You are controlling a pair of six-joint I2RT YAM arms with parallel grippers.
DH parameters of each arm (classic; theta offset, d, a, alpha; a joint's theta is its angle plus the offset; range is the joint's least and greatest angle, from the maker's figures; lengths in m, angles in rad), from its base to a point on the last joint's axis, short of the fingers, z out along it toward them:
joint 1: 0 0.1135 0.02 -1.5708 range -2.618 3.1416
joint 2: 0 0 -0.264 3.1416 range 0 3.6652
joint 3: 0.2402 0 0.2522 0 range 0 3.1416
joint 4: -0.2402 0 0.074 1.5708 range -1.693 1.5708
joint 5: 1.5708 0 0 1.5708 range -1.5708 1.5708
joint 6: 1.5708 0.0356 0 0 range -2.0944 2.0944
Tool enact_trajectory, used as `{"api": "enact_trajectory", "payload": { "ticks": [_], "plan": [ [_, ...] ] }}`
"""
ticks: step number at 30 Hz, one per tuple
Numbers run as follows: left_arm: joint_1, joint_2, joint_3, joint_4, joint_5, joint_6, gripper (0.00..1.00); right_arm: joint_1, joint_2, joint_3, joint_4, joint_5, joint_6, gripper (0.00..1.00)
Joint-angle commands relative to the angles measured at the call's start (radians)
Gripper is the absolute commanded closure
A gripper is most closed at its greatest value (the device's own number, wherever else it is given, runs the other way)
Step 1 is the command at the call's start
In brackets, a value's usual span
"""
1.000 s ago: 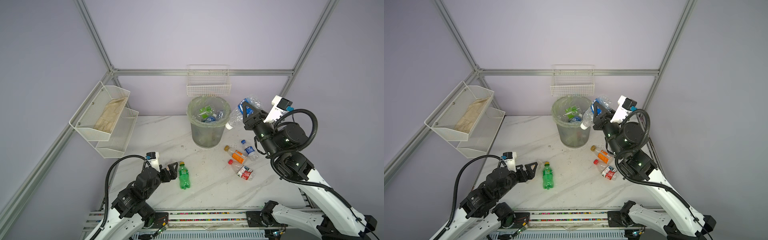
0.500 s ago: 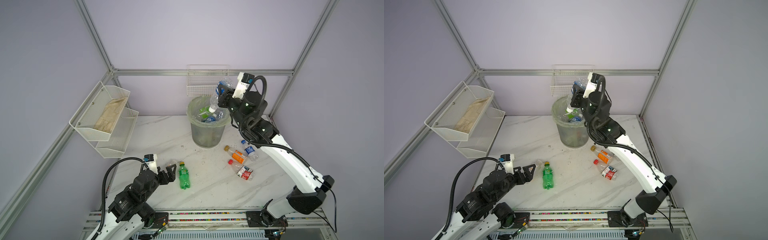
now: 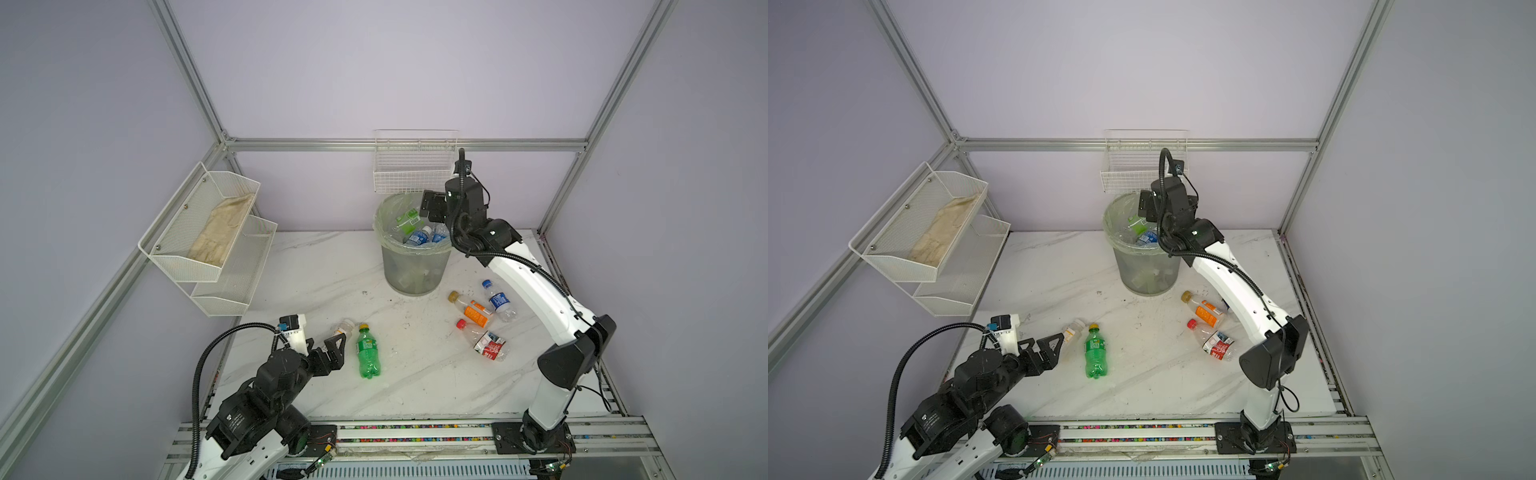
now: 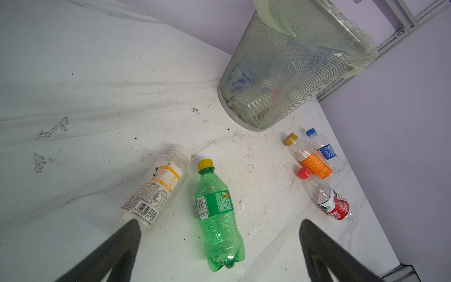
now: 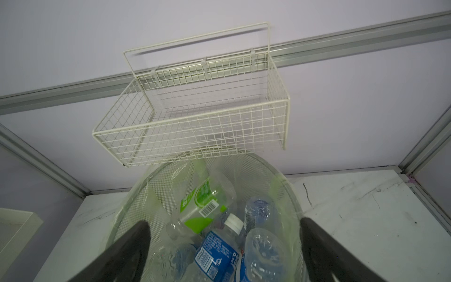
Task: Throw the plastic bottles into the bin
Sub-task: 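Open the right gripper to drop the blue-labelled bottle into the bin, then withdraw the right gripper from the bin toward the remaining bottles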
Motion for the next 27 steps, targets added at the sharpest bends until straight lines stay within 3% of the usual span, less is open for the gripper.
{"api": "enact_trajectory", "payload": {
  "ticks": [1,27],
  "plan": [
    [0.001,0.019,0.008,0.022,-0.002,-0.009,0.00,0.003,-0.173,-0.129,0.159,-0.032,-0.001,0.03],
    [0.001,0.200,-0.004,0.093,0.057,-0.041,0.00,0.003,-0.468,-0.431,0.122,-0.103,0.058,0.03]
  ]
}}
